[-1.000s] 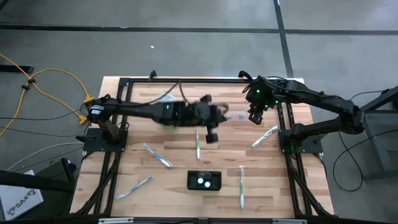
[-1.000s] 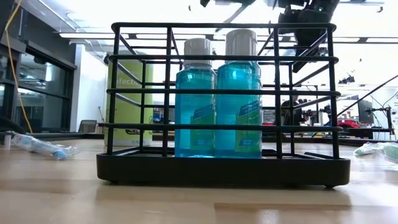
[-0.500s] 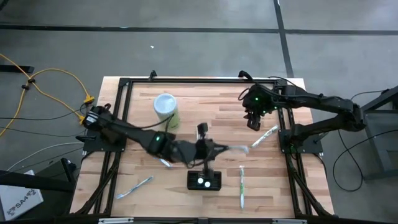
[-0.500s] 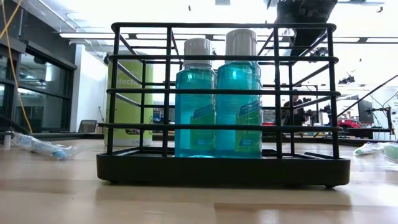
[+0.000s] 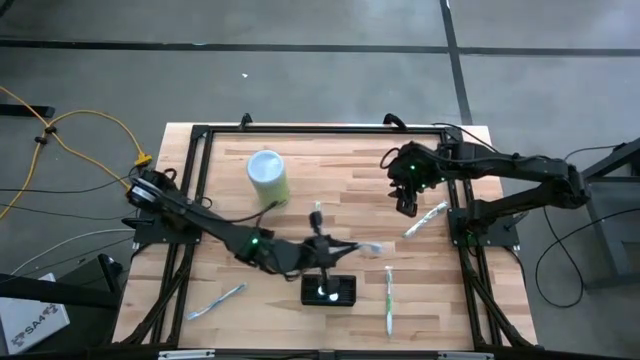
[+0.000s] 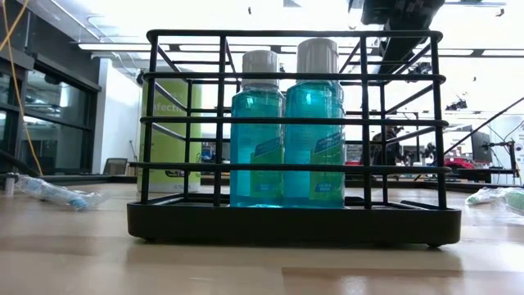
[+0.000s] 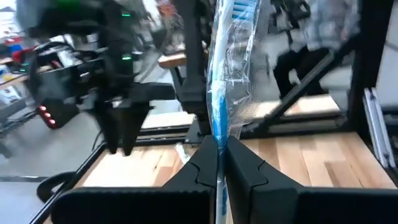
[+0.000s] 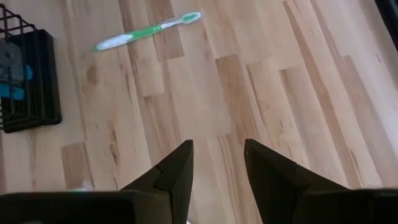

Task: Pick & Place toothbrushing station
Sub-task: Put the top blue toothbrush into the mesh organizer

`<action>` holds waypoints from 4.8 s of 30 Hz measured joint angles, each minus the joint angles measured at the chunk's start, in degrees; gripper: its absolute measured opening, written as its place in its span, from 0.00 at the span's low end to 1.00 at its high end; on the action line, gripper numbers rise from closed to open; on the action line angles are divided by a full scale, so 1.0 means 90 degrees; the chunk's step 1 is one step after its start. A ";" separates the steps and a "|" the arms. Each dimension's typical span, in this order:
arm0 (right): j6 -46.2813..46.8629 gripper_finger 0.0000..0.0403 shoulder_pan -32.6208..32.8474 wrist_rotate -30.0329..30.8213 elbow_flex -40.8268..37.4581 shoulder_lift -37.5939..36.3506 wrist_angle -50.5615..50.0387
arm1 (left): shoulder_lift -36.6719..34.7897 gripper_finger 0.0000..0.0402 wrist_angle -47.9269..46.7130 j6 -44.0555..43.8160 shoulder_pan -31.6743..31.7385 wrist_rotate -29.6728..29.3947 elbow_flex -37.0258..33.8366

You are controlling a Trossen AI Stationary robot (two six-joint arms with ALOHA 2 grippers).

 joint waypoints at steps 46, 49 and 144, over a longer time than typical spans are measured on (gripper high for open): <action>-0.0687 0.33 0.2635 0.0012 -0.0002 0.1292 0.5119 | -0.0267 0.01 0.2636 -0.0725 -0.0936 -0.0797 -0.2300; -0.0678 0.33 0.2754 0.0019 -0.0002 0.1291 0.5127 | -0.0267 0.01 0.2608 -0.0721 -0.0995 -0.0853 -0.2300; -0.0690 0.02 0.3550 -0.0218 0.0000 0.1331 0.5828 | -0.0272 0.30 0.2659 -0.0988 -0.0563 0.0763 -0.2296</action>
